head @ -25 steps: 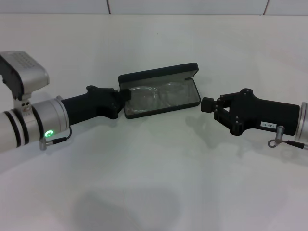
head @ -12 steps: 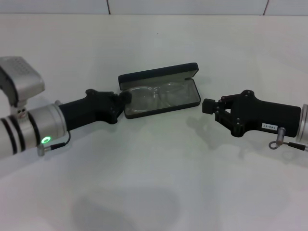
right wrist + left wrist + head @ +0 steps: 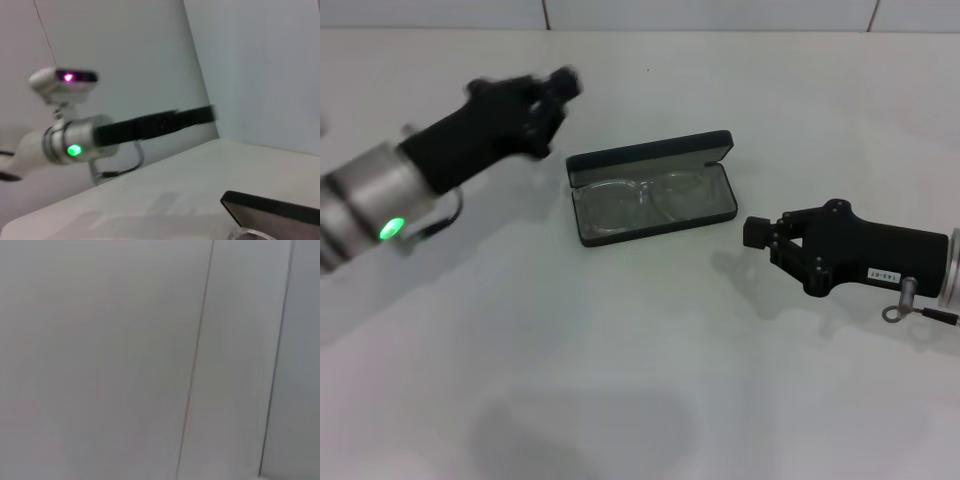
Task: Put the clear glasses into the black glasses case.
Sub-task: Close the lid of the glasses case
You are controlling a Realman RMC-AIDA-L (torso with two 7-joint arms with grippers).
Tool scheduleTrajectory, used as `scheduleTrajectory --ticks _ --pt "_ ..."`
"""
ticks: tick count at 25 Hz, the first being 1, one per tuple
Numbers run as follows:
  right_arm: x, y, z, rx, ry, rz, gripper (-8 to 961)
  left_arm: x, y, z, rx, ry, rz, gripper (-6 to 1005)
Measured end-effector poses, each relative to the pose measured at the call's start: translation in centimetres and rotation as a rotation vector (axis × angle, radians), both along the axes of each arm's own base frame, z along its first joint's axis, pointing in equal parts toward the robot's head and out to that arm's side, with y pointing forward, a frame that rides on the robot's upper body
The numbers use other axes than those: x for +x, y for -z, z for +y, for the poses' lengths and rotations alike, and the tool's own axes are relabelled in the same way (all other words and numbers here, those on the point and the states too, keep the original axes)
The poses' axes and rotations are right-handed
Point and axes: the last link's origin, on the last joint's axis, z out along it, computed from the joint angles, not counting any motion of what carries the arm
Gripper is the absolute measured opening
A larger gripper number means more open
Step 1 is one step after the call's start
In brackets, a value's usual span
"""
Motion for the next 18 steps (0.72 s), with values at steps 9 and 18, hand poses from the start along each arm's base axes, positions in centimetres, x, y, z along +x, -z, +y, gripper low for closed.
scheduleTrajectory --ticks 9,18 --pt "0.0 -0.3 -0.7 0.000 0.011 0.054 25 0.6 3.7 3.1 -0.084 -0.107 0.185 43" --pt "0.4 -0.4 -1.1 0.001 0.025 0.065 28 -0.1 5.2 2.6 -0.128 -0.152 0.224 44"
